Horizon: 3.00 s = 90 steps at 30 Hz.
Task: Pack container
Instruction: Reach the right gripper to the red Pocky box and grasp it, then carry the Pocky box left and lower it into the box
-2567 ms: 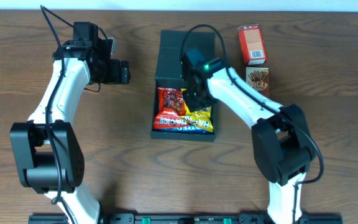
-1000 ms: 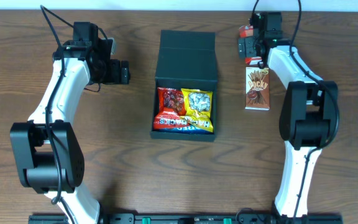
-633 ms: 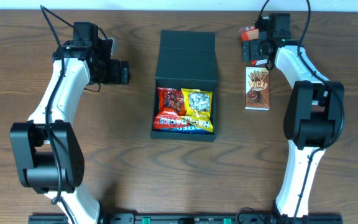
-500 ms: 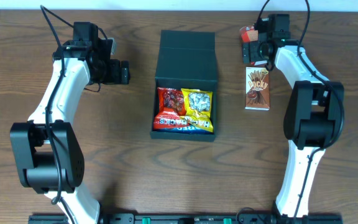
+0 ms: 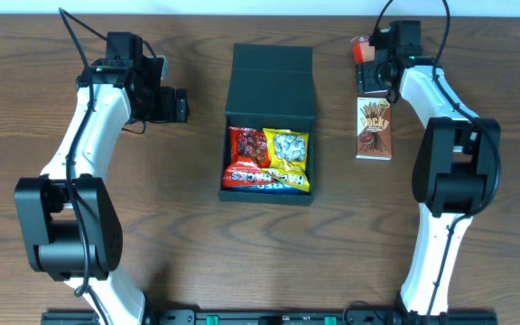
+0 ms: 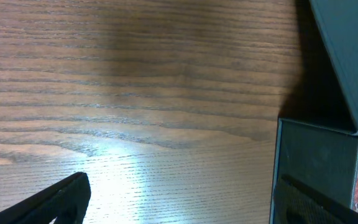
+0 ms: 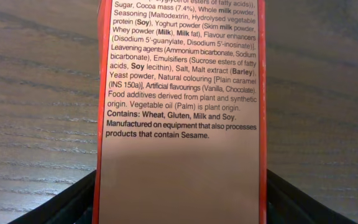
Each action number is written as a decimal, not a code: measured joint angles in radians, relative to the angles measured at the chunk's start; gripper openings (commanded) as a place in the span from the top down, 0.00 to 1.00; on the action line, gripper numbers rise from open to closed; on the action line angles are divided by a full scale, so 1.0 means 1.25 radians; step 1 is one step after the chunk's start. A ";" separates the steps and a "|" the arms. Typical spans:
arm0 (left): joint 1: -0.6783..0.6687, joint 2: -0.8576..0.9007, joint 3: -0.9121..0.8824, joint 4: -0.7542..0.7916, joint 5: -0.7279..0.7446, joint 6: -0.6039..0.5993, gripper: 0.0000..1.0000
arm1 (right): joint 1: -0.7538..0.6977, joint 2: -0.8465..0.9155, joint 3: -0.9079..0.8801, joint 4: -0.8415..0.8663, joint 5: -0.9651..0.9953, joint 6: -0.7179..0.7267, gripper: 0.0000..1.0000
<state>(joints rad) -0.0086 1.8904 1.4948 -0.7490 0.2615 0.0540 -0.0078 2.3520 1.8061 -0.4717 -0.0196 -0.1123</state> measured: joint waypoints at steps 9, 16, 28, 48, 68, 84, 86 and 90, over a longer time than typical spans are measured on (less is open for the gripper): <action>0.000 0.000 0.000 -0.001 0.000 0.000 0.05 | 0.027 0.007 0.166 -0.151 0.000 0.002 0.30; 0.000 0.000 0.000 -0.001 -0.001 0.000 0.05 | 0.088 0.007 0.369 -0.374 0.000 0.005 0.34; 0.000 0.000 0.000 0.017 -0.004 0.000 0.05 | 0.275 0.007 0.532 -0.681 -0.009 0.149 0.33; 0.000 0.000 0.000 0.029 -0.021 0.003 0.05 | 0.484 0.007 0.532 -0.953 -0.078 0.354 0.34; 0.000 0.000 0.000 0.032 -0.021 0.003 0.05 | 0.518 0.007 0.532 -0.978 -0.090 0.450 0.09; 0.000 0.000 0.000 0.032 -0.023 0.003 0.05 | 0.501 0.007 0.534 -0.975 -0.086 0.381 0.99; 0.000 0.000 0.000 0.032 -0.024 0.003 0.05 | 0.479 0.007 0.534 -0.978 -0.089 0.349 0.99; 0.000 0.000 0.000 0.029 -0.023 0.003 0.05 | 0.422 0.007 0.534 -0.978 -0.154 0.206 0.99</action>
<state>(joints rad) -0.0082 1.8904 1.4948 -0.7132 0.2329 0.0574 0.5201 2.3611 2.4733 -1.6947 -0.2119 0.1455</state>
